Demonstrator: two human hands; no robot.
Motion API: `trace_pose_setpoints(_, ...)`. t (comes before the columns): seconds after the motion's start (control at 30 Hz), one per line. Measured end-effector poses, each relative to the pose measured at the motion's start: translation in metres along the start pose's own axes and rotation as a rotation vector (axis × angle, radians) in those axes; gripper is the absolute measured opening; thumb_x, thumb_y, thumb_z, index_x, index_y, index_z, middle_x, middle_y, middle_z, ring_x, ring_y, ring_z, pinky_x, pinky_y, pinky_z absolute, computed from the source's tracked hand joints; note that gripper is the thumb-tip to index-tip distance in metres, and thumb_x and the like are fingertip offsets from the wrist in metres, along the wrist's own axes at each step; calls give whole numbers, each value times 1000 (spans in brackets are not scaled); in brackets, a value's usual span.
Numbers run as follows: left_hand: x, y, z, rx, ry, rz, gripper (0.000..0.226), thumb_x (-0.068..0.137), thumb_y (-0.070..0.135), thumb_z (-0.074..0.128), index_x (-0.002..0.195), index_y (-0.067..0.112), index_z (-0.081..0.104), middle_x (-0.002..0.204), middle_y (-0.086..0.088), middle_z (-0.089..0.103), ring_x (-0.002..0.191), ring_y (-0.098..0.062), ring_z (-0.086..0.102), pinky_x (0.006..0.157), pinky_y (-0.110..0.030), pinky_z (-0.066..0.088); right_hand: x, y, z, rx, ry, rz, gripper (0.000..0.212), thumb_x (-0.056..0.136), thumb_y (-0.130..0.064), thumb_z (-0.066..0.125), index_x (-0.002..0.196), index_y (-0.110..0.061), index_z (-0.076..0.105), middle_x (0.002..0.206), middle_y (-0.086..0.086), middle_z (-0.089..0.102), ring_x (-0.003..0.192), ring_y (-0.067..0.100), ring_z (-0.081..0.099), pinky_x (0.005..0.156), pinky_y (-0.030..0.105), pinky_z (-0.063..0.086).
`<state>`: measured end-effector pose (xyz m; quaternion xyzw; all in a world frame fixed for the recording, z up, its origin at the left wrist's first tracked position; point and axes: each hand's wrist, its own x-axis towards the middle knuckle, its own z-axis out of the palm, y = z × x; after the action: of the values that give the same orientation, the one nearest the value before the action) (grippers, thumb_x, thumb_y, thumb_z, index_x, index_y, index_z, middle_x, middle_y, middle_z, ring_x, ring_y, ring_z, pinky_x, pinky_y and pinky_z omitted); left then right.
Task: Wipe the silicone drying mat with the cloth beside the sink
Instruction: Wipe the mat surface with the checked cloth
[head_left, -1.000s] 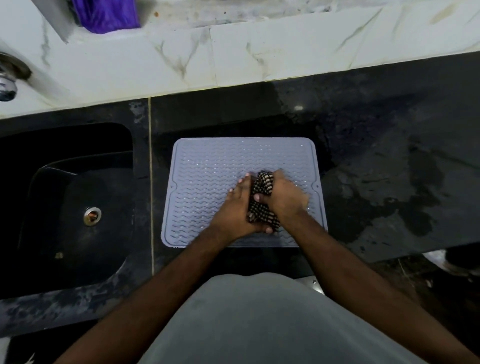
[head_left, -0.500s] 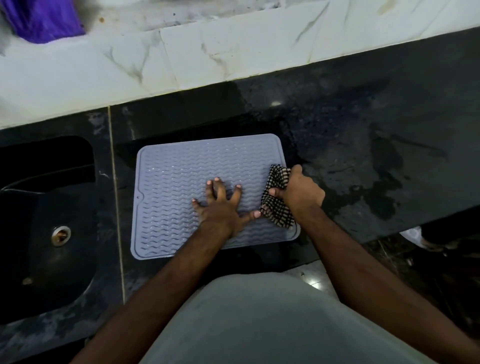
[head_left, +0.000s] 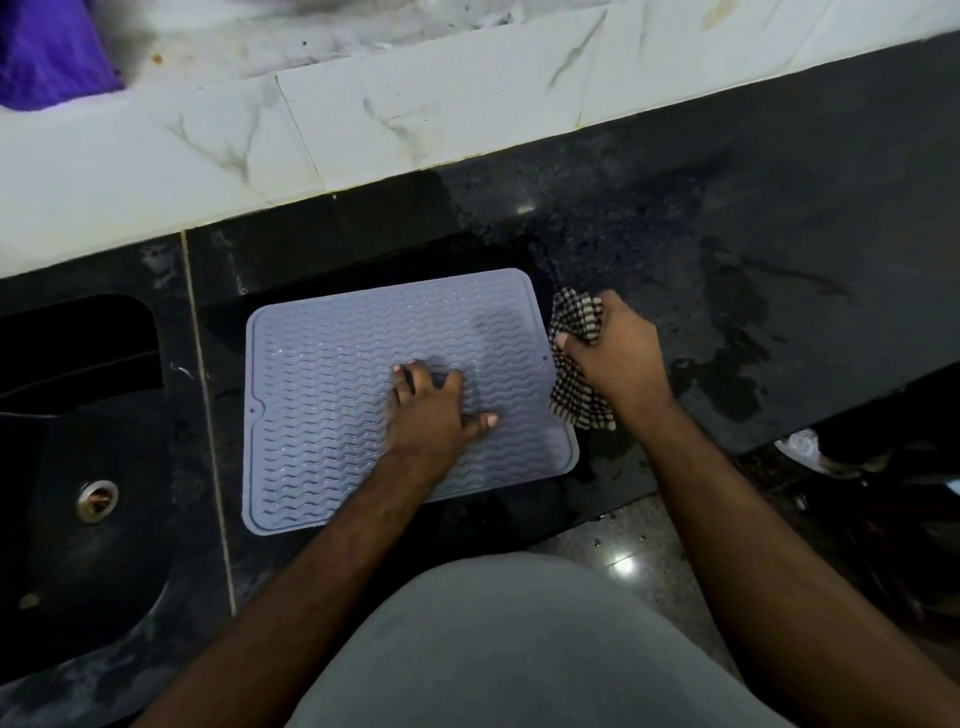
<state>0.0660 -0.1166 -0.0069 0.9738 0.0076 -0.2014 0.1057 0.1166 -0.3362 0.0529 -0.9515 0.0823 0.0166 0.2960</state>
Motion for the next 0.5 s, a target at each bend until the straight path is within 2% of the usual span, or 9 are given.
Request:
trace_pose_setpoints(0.07, 1, -4, -1, -34, 96, 65, 92, 84, 77, 52, 151, 19, 32, 159, -24, 21, 150, -42, 16, 121, -53, 22, 9, -14, -4, -46, 98, -81, 36, 87, -27, 73, 113, -11, 53, 112, 13, 61, 99, 32, 62, 82, 43, 54)
trace_pose_setpoints(0.17, 9, -6, -1, -43, 116, 181, 110, 77, 82, 56, 159, 22, 15, 167, -12, 11, 154, -33, 8, 124, -50, 13, 22, -30, 6, -24, 147, -201, 33, 91, -21, 65, 121, -14, 55, 117, 13, 54, 97, 31, 59, 79, 41, 50)
trace_pose_setpoints(0.23, 17, -4, 2, -41, 49, 218, 122, 69, 89, 55, 161, 31, -1, 169, -5, -2, 155, -31, -3, 124, -53, 6, 30, -33, 25, -36, 64, -303, 33, 89, -16, 61, 122, -16, 58, 115, 11, 60, 101, 32, 61, 84, 43, 51)
trace_pose_setpoints(0.3, 22, -3, 9, -22, -13, 213, 132, 62, 94, 54, 160, 32, -9, 169, -5, -13, 154, -32, -13, 124, -55, -2, 31, -30, 52, -109, -107, -355, 41, 88, -16, 58, 130, -20, 59, 123, 8, 65, 113, 30, 61, 98, 47, 48)
trace_pose_setpoints(0.33, 24, -4, 12, -12, -23, 204, 135, 60, 96, 54, 160, 30, -9, 168, -5, -16, 154, -32, -16, 123, -55, -4, 27, -25, 68, -180, -198, -361, 49, 89, -17, 57, 137, -21, 55, 135, 8, 61, 126, 28, 56, 109, 49, 40)
trace_pose_setpoints(0.4, 26, -6, 15, -10, -11, 190, 140, 57, 97, 54, 162, 25, -4, 168, -5, -16, 154, -30, -17, 124, -52, -6, 11, -14, 93, -353, -292, -362, 66, 90, -14, 57, 153, -18, 37, 158, 8, 38, 148, 23, 31, 123, 49, 14)
trace_pose_setpoints(0.43, 27, -7, 16, -10, 1, 190, 140, 57, 97, 54, 162, 23, -3, 169, -4, -15, 154, -29, -17, 123, -51, -6, 2, -8, 101, -384, -275, -361, 72, 90, -13, 56, 157, -16, 29, 163, 8, 28, 152, 22, 21, 124, 47, 5)
trace_pose_setpoints(0.5, 27, -8, 17, -11, 15, 195, 140, 56, 98, 53, 162, 24, -2, 168, -3, -16, 154, -28, -16, 123, -50, -7, -13, 1, 105, -371, -219, -363, 76, 89, -12, 56, 158, -14, 24, 165, 7, 23, 153, 20, 15, 124, 42, 0)
